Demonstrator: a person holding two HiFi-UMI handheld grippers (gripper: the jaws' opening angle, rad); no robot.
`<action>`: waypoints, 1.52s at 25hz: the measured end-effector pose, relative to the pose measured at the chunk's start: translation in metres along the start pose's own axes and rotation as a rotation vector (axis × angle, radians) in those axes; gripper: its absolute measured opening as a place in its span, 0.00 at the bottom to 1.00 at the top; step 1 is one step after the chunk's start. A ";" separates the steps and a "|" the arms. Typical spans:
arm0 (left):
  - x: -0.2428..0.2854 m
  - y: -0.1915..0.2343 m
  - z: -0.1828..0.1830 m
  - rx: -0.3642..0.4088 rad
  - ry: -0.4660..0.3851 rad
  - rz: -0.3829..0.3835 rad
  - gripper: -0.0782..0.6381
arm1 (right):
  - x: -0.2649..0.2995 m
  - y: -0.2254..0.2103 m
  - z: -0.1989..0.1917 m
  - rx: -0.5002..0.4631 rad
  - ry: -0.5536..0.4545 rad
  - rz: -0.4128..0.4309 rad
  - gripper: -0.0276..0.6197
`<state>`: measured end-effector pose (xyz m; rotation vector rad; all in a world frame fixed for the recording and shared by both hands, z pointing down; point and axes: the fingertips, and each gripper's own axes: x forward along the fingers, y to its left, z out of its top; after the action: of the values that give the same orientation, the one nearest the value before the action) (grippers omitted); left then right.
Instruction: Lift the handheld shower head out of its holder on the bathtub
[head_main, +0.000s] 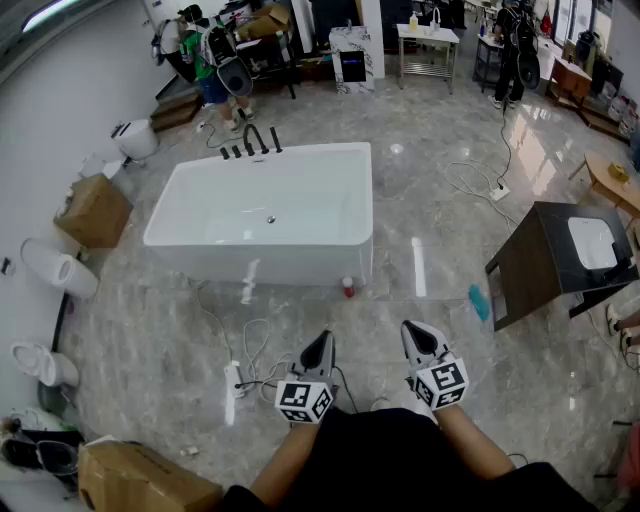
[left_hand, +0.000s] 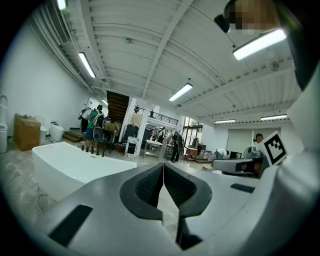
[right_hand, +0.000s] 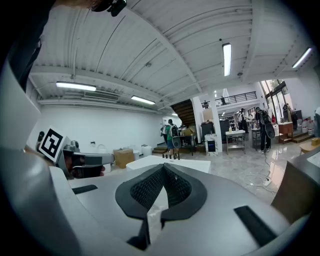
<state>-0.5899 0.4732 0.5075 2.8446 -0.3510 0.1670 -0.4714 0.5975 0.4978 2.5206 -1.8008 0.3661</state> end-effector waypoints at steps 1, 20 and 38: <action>0.001 0.000 0.000 0.002 -0.002 0.001 0.12 | -0.001 -0.002 0.002 -0.006 -0.007 -0.009 0.04; 0.023 -0.021 0.020 0.071 -0.040 -0.030 0.12 | -0.018 -0.031 0.019 -0.012 -0.035 -0.056 0.04; 0.029 -0.011 0.015 0.047 -0.055 -0.010 0.44 | -0.032 -0.070 -0.003 0.069 0.001 -0.094 0.38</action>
<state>-0.5584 0.4733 0.4949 2.9014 -0.3479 0.0967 -0.4159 0.6511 0.5026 2.6389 -1.6905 0.4332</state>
